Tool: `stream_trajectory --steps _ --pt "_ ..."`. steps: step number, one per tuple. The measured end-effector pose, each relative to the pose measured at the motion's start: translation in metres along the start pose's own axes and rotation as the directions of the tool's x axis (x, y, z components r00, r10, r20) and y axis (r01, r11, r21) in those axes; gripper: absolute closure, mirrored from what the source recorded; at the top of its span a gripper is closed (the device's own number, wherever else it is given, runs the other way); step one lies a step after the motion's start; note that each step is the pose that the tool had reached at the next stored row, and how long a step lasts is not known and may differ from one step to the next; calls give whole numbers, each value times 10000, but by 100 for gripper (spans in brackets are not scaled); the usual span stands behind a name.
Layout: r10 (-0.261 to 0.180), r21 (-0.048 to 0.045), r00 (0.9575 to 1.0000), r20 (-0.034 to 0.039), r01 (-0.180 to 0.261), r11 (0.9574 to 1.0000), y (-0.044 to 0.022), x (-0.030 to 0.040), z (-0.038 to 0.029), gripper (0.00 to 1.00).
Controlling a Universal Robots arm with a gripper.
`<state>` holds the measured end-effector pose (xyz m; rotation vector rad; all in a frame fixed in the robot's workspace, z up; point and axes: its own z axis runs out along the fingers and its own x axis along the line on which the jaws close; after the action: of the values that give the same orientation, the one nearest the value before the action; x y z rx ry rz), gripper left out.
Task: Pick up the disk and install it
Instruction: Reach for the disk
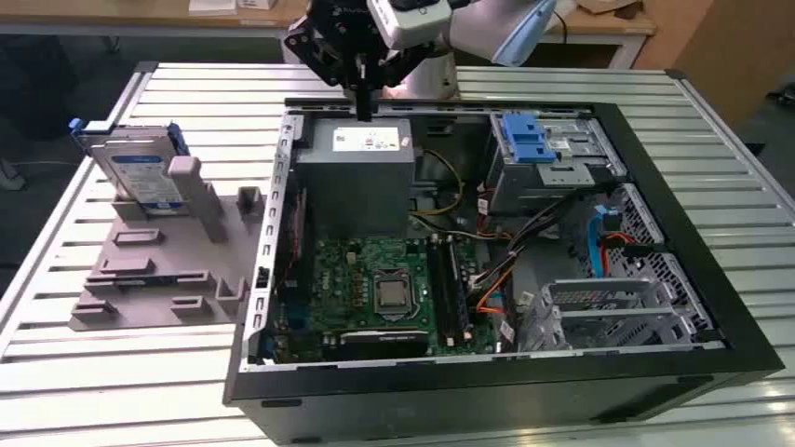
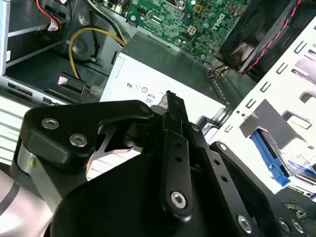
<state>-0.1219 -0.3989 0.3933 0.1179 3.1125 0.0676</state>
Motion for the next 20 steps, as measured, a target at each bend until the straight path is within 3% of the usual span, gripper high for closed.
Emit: stream_trajectory --steps 11,20 --pt "1 0 10000 0 -1 10000 0 4 0 89" --pt "0 0 10000 0 0 10000 -2 71 -2 89"
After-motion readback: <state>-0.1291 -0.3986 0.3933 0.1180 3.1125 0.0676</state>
